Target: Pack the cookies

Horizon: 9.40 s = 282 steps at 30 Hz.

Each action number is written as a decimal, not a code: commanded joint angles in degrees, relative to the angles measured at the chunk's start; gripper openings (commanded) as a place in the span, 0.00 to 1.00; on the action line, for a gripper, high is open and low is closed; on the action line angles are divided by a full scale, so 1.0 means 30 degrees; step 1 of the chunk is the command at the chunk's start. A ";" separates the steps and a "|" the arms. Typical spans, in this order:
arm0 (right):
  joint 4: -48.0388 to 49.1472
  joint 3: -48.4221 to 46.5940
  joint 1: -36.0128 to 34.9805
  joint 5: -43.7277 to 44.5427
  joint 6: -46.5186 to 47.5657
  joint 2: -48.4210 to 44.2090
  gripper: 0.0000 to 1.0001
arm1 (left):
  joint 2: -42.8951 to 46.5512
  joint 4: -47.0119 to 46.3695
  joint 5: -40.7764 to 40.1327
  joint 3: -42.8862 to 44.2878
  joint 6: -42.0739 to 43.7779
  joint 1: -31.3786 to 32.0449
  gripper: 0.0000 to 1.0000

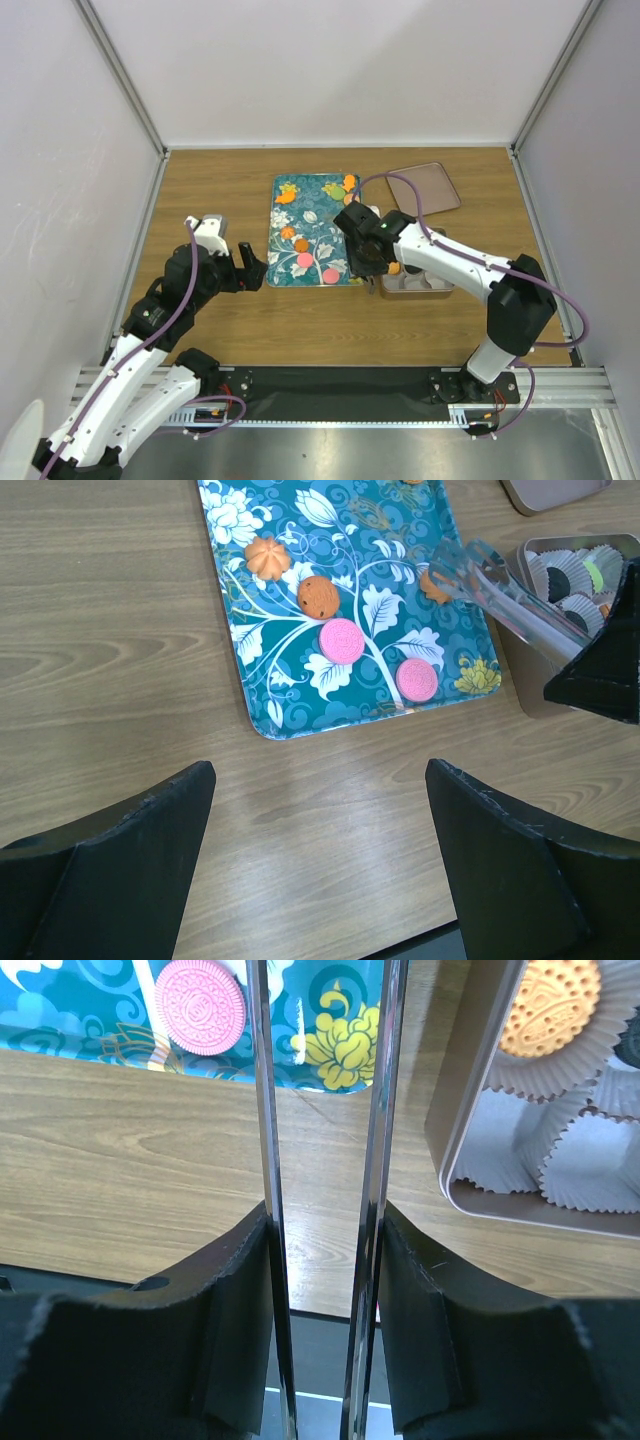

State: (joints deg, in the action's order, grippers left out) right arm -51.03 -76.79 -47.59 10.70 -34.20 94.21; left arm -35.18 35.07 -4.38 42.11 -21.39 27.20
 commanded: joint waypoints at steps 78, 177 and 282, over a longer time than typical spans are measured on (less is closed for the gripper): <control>-0.2297 -0.2996 -0.0395 0.0886 0.1145 -0.0348 0.28 | 0.0125 -0.0499 -0.0180 0.0378 0.0185 0.0103 0.93; -0.6224 0.5413 -0.0425 -0.1076 -0.1727 -1.1132 0.44 | -0.0315 -0.0469 -0.0238 0.0378 0.0156 0.0103 0.93; -0.4612 -1.1433 -0.3882 0.1238 0.3312 0.8878 0.47 | -0.0051 -0.0469 -0.0414 0.0349 0.0098 0.0103 0.94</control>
State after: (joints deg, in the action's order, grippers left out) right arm -63.66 -108.29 -58.92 13.13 -25.15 120.25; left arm -35.83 35.07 -5.41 42.11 -21.41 27.22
